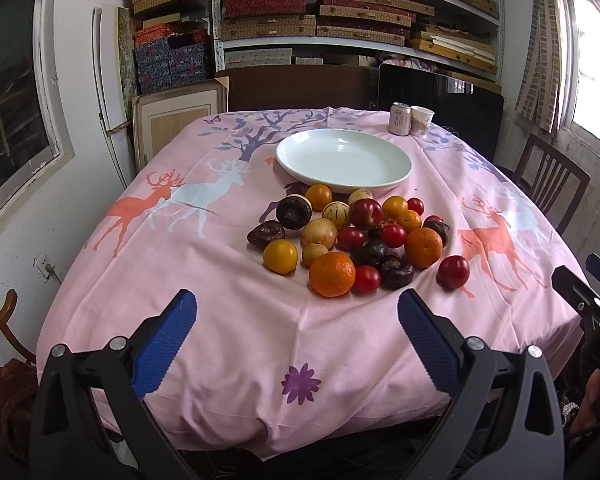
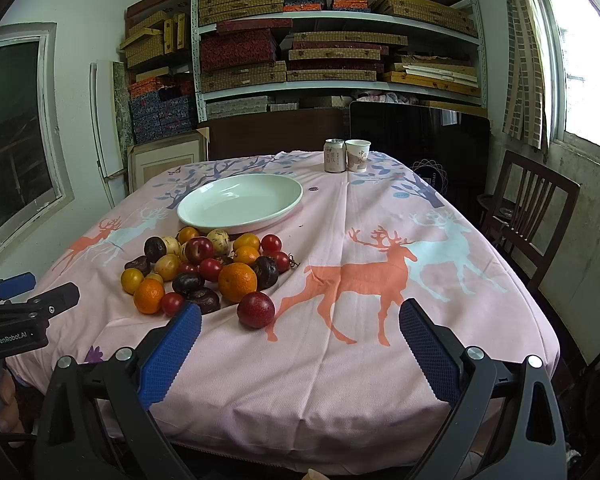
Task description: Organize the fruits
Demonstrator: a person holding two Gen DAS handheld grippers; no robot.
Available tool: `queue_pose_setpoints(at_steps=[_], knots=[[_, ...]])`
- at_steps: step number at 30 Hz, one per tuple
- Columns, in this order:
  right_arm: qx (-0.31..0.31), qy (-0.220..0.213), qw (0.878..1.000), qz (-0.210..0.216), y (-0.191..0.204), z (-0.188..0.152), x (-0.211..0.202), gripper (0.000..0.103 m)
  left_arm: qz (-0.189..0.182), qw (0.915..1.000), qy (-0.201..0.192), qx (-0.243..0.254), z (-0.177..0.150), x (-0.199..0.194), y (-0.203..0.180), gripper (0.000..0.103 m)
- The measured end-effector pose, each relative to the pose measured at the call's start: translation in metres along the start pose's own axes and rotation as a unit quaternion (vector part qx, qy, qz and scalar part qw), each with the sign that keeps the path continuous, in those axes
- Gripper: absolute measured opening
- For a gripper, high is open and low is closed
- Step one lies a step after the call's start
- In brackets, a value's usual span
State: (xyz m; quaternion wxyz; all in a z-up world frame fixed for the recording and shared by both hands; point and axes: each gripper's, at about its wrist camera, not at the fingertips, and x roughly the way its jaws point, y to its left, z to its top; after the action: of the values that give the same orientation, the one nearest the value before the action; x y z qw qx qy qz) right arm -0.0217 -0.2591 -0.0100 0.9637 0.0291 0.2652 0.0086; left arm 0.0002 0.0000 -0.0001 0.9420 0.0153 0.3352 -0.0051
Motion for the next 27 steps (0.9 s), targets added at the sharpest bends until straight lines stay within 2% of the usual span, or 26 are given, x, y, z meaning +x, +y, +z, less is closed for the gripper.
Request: queue_pose_setpoints(at_steps=[27], knots=[[-0.002, -0.001, 1.0, -0.001, 0.0002, 0.0013, -0.0004, 0.1, 0.0, 1.0, 0.0, 0.0, -0.0009, 0.0029, 0.0004, 0.099]])
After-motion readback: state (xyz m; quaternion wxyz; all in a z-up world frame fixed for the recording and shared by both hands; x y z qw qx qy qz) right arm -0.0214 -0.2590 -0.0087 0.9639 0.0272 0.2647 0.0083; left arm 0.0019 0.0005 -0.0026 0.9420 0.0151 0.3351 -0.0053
